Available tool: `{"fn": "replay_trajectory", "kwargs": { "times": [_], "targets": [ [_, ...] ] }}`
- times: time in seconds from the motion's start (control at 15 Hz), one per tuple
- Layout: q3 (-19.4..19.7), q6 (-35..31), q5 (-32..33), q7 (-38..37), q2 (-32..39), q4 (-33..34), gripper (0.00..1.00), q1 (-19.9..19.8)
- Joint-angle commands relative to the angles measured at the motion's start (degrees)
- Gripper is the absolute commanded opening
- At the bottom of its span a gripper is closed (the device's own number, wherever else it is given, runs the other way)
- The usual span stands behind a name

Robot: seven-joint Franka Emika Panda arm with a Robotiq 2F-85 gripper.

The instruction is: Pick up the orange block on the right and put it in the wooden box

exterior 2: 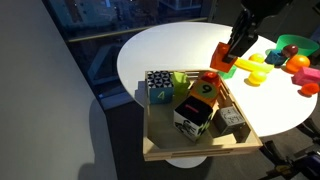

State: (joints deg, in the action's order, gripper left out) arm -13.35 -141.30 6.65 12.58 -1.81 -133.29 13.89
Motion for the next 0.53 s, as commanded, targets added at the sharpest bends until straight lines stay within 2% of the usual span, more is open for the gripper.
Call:
{"fn": "replay_trajectory", "kwargs": {
  "times": [0.0, 0.2, 0.47],
  "targets": [
    [-1.00, -0.38, 6.37, -6.69, 2.99, 3.35, 0.26, 0.43],
    [-1.47, -0.39, 10.82, -10.97, 4.54, 4.59, 0.26, 1.24],
    [-2.03, -1.54, 10.45, -12.14, 6.49, 5.68, 0.26, 2.46]
  ]
}}
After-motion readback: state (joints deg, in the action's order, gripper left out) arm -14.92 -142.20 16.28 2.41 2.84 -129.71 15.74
